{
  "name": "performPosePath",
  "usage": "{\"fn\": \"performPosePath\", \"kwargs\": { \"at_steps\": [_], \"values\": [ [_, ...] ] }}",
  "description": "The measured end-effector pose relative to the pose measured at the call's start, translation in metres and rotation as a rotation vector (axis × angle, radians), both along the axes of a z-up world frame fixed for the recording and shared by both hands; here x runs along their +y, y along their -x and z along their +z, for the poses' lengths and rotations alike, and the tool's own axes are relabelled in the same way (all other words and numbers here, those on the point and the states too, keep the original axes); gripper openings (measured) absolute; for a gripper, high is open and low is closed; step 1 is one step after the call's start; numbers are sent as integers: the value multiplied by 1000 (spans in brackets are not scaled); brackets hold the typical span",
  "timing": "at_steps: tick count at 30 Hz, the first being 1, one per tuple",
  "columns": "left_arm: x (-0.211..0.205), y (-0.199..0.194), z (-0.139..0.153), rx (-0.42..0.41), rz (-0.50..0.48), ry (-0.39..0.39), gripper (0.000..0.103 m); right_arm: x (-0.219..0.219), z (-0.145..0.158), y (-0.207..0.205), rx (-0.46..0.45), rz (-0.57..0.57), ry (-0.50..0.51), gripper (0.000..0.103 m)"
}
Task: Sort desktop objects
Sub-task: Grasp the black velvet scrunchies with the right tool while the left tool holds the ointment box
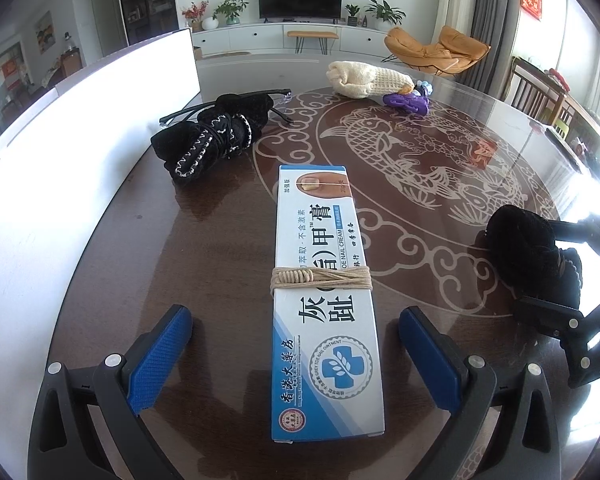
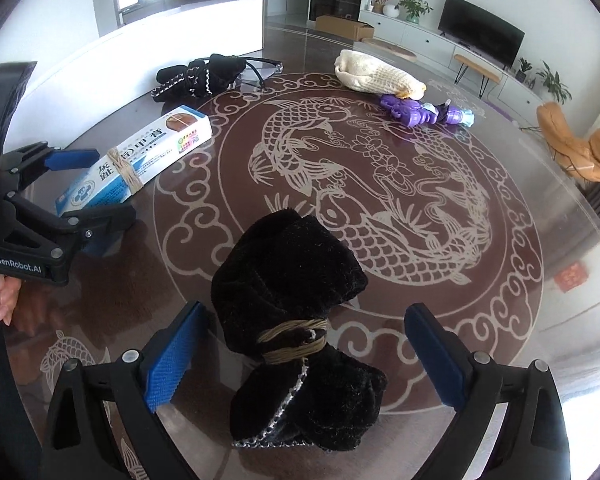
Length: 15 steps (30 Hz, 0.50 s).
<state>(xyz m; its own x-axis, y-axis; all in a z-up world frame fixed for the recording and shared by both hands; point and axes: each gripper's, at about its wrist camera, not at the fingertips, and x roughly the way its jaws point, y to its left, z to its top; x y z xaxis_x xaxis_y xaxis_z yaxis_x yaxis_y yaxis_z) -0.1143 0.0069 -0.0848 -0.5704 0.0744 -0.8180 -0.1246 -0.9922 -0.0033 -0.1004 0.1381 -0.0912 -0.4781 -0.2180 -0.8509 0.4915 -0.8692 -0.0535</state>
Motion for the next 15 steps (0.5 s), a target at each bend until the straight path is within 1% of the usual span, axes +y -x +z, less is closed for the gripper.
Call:
{"fn": "performPosePath", "kwargs": {
  "at_steps": [1,2,4,15],
  "values": [
    [0,0,0,0,1,0,103,5,-3,2,-13,-19,28,103],
    [0,0,0,0,1,0,103,10,-3,0,0,-33,56,103],
    [0,0,0,0,1,0,103,15,-5,-5,34,-40,66,103],
    [-1,0,0,0,3,2,103,15,-5,-5,42,-47,70,103]
  ]
}}
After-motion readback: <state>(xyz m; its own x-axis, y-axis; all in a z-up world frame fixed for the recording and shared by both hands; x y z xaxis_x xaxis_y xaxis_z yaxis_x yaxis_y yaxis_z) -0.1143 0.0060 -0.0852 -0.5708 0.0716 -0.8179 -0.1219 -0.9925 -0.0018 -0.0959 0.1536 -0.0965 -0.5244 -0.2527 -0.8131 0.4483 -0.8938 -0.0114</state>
